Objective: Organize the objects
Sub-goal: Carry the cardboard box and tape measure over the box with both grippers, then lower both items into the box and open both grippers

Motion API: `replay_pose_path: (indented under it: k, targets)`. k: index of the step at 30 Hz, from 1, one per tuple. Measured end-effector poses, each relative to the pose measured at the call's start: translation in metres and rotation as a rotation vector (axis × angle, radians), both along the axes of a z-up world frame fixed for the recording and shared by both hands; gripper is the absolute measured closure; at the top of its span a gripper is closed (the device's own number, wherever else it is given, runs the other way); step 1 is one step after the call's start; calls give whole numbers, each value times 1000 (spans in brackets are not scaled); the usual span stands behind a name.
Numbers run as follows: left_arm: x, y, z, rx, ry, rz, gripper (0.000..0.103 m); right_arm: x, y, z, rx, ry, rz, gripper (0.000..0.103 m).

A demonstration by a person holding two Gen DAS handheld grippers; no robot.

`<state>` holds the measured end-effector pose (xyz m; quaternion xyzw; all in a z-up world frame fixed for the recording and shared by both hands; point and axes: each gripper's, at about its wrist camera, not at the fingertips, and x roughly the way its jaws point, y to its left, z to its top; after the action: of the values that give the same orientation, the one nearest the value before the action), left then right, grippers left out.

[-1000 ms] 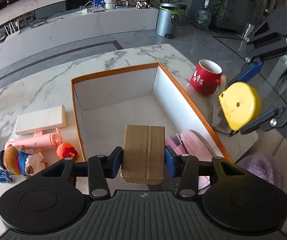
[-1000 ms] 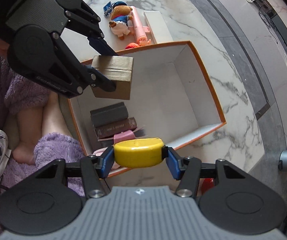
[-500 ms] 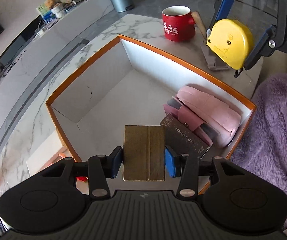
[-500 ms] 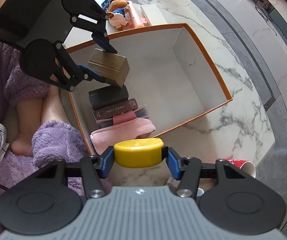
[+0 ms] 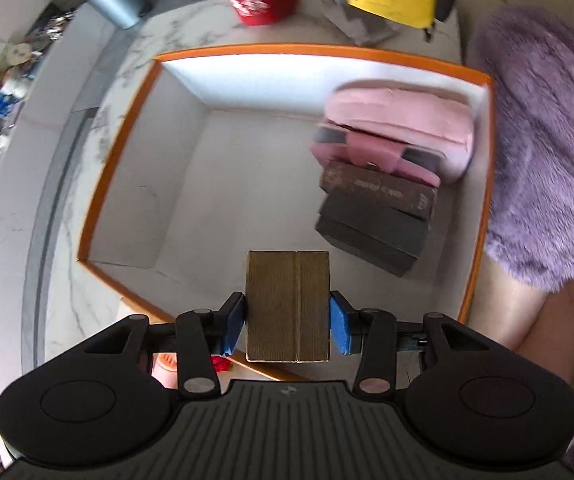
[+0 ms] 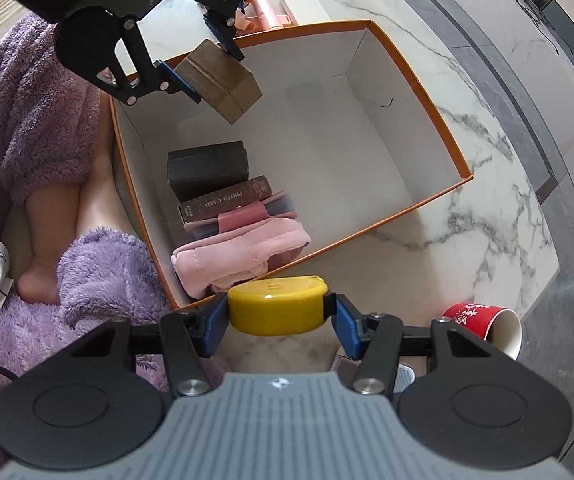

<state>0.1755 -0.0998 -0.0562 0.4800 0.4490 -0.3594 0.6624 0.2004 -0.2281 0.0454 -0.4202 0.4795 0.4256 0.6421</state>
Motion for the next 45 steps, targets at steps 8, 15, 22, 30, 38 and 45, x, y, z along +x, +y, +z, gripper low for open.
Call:
replay_pose_path:
  k: [8,15,22,30,38,45]
  targets:
    - [6,-2,-26,-28,107,-98,51,2,12,-7,-10,22,22,46]
    - [12,4,-41,-56,192,-112,51,5,15,-15,-10,40,21,45]
    - [23,8,-50,-71,273,-118,52,7,26,-22,17,65,44,46]
    - [32,9,-56,-97,463,-148,37,6,42,-24,23,71,75,46]
    - [49,10,-53,-183,517,-25,54,8,54,-21,39,79,86,46]
    - [56,19,-53,-222,566,67,65,15,75,-16,100,78,99,46]
